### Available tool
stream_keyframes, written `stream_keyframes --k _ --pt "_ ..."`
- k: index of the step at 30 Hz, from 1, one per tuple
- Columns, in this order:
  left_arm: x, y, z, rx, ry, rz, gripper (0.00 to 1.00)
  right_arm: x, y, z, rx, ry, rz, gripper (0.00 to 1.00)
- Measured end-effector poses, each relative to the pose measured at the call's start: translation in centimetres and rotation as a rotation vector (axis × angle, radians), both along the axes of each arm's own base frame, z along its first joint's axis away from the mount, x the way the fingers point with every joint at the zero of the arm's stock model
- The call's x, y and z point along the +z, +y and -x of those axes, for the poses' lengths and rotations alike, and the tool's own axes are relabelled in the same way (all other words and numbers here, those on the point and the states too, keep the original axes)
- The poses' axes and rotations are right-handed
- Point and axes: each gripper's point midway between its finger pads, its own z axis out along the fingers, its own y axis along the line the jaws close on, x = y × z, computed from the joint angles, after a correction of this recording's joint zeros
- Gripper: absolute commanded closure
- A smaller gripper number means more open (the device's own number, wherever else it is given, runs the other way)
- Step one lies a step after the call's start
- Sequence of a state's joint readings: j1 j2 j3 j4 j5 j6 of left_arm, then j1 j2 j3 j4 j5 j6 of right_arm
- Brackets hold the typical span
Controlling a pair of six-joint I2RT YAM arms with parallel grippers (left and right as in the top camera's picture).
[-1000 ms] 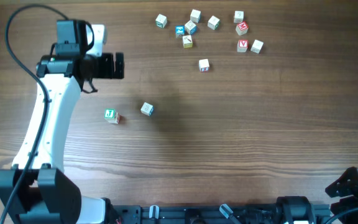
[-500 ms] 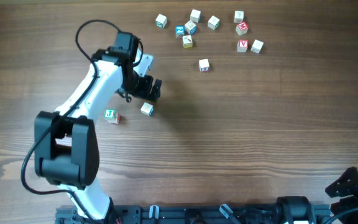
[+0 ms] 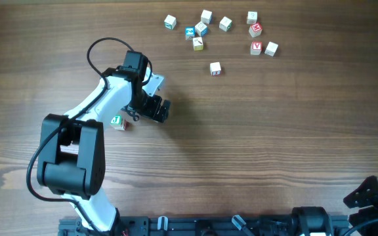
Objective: Form a tower
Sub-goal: 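Reach the left gripper toward the white block marked 3, then grasp the 3 block with the left gripper and lift it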
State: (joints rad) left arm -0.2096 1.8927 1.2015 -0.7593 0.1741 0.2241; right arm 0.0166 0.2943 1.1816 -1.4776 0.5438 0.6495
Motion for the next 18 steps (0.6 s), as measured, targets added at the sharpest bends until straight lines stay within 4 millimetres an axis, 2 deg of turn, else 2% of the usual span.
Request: stream_keyframes --k 2,4,6,8,9,10,15,17,18 --pt "0.0 0.0 -0.02 0.0 -0.001 0.0 0.08 0.0 0.0 0.0 0.0 0.0 0.0 0.0" --pt "0.0 0.0 -0.03 -0.005 -0.002 -0.001 0.23 0.0 0.0 0.0 0.0 0.0 0.0 0.0" --pt "0.0 0.0 0.01 -0.004 -0.001 0.0 0.27 0.0 0.0 0.0 0.0 0.0 0.0 0.0" --pt "-0.02 0.03 0.14 -0.006 0.004 -0.002 0.51 0.0 0.0 0.0 0.0 0.0 0.0 0.0" --pt "-0.02 0.03 0.15 -0.009 0.005 -0.002 0.6 0.0 0.0 0.0 0.0 0.0 0.0 0.0" --pt "-0.02 0.03 0.15 -0.008 0.005 -0.002 0.65 0.0 0.0 0.0 0.0 0.0 0.0 0.01" --pt "-0.01 0.0 0.2 -0.01 0.007 0.0 0.81 -0.01 0.0 0.0 0.0 0.0 0.0 0.01" --pt "0.04 -0.02 0.19 -0.006 0.007 0.001 0.82 0.0 0.0 0.0 0.0 0.0 0.0 0.0" --pt "0.14 0.06 0.09 -0.006 0.005 -0.004 0.79 0.0 0.0 0.0 0.0 0.0 0.0 0.0"
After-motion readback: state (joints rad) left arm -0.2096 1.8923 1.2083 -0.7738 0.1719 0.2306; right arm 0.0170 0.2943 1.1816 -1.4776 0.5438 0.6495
